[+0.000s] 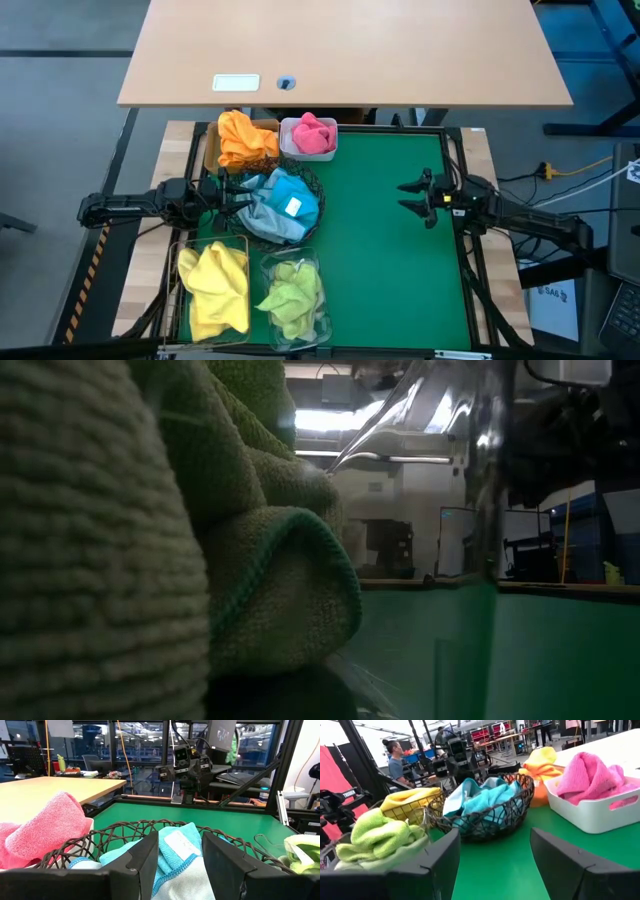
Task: Sort microfiber towel by color & place in baskets
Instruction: Return to Home Position
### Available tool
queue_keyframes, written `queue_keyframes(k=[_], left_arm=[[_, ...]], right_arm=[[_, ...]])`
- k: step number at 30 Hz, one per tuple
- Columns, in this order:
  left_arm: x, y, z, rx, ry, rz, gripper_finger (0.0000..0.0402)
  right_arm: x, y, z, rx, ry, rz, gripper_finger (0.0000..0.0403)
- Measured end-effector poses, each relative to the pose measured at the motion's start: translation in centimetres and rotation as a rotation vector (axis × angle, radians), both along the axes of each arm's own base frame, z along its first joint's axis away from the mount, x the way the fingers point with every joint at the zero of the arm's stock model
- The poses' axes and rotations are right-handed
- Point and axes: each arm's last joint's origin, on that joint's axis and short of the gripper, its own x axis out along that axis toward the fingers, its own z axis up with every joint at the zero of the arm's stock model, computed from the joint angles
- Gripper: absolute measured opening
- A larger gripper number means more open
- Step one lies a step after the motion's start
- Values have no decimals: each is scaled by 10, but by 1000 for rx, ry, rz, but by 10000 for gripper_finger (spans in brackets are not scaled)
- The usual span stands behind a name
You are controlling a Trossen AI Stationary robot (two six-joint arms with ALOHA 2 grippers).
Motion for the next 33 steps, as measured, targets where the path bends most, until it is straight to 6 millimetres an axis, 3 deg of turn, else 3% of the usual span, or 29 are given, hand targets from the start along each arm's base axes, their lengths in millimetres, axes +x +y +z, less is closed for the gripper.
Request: queue_keyframes(k=[4,22,26,33], left_arm=[[0,0,0,0,0,0,145],[0,0,0,0,0,0,145],[0,0,0,0,0,0,145],[0,0,0,0,0,0,145]], right_arm=[[-1,0,-9,6,9,-6,237],[-1,-3,-8,-31,9,-123,229],[-1,-4,-8,-33,8,-159,191],[-1,-3,-8,-35,7,-112,77]])
